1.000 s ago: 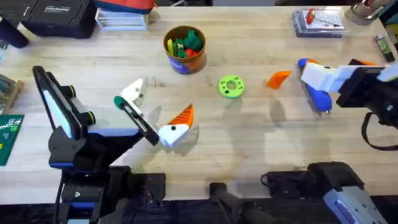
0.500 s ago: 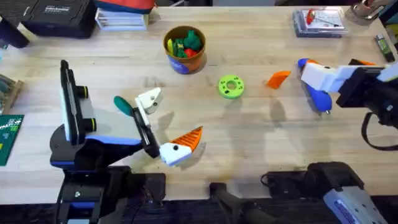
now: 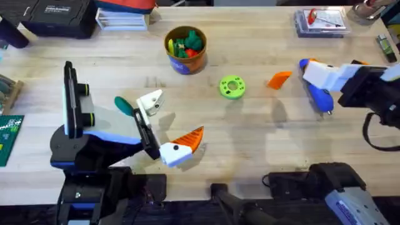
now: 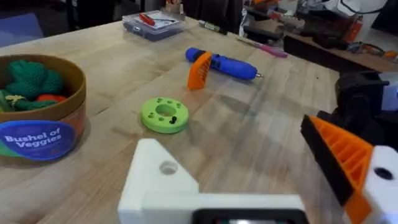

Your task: Pick up the gripper from the table and insert it into the empty holder that is missing its gripper. Then pick up a screw, insert it into the mounting hole, and use the screwdriver to tighten it. Finally, clean up the table by picking up the vegetable and placing it into the bucket.

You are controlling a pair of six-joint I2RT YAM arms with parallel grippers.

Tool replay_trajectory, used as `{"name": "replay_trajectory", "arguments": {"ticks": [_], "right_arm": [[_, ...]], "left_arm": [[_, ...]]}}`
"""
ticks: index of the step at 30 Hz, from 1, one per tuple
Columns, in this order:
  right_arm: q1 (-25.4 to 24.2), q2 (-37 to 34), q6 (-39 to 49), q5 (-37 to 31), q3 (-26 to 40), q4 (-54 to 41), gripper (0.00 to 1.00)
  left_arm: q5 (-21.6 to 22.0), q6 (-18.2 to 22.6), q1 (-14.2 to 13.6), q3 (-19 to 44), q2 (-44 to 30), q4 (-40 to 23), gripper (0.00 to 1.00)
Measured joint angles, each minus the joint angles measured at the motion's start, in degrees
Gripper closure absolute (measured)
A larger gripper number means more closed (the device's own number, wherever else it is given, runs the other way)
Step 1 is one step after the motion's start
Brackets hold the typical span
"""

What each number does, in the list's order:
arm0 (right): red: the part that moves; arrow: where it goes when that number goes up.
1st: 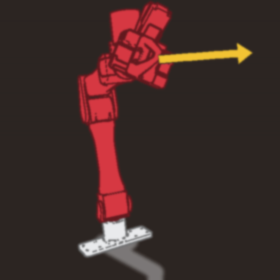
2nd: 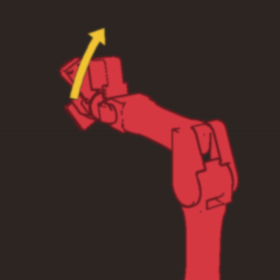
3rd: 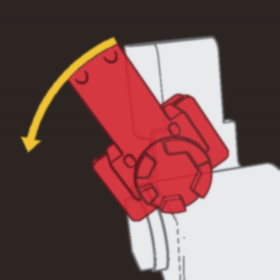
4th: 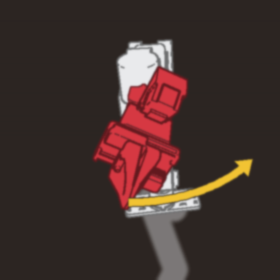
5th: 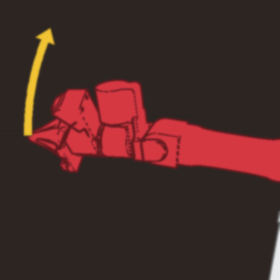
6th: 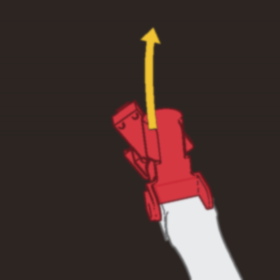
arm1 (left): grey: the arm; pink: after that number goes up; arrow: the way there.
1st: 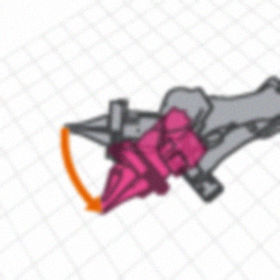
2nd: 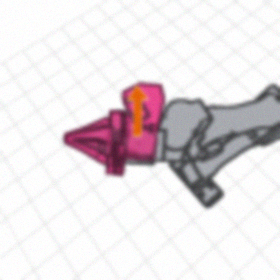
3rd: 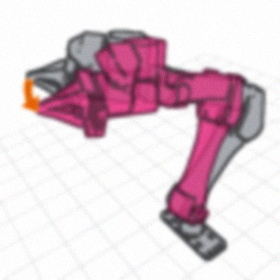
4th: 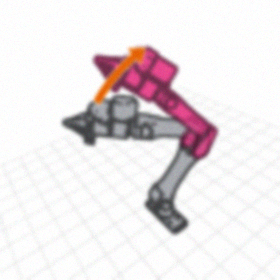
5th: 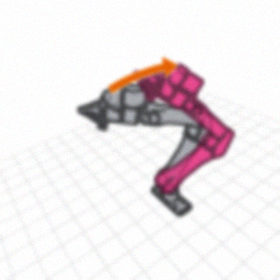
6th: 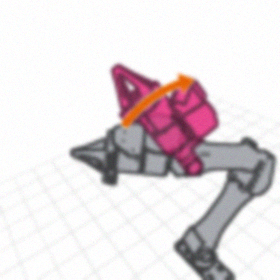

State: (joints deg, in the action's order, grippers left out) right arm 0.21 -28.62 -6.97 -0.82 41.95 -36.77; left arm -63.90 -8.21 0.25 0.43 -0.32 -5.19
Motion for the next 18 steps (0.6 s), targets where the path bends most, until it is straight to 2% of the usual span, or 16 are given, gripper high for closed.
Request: {"name": "replay_trajectory", "arguments": {"ticks": [4,7,13,18], "right_arm": [[0.0,-1.9,-0.5,0.0,0.2,-0.2,0.007],[0.0,-6.5,0.1,0.4,2.3,-3.2,0.007],[0.0,-19.1,4.6,0.5,12.5,-12.1,0.009],[0.0,-26.3,6.6,0.6,19.0,-12.9,0.007]], "left_arm": [[0.0,-0.1,0.0,0.0,0.0,0.0,0.015],[0.0,-0.2,0.0,0.0,0.0,0.0,0.015],[0.0,-0.3,0.0,0.0,0.0,0.0,0.015],[0.0,-0.3,0.0,0.0,0.0,0.0,0.015]]}}
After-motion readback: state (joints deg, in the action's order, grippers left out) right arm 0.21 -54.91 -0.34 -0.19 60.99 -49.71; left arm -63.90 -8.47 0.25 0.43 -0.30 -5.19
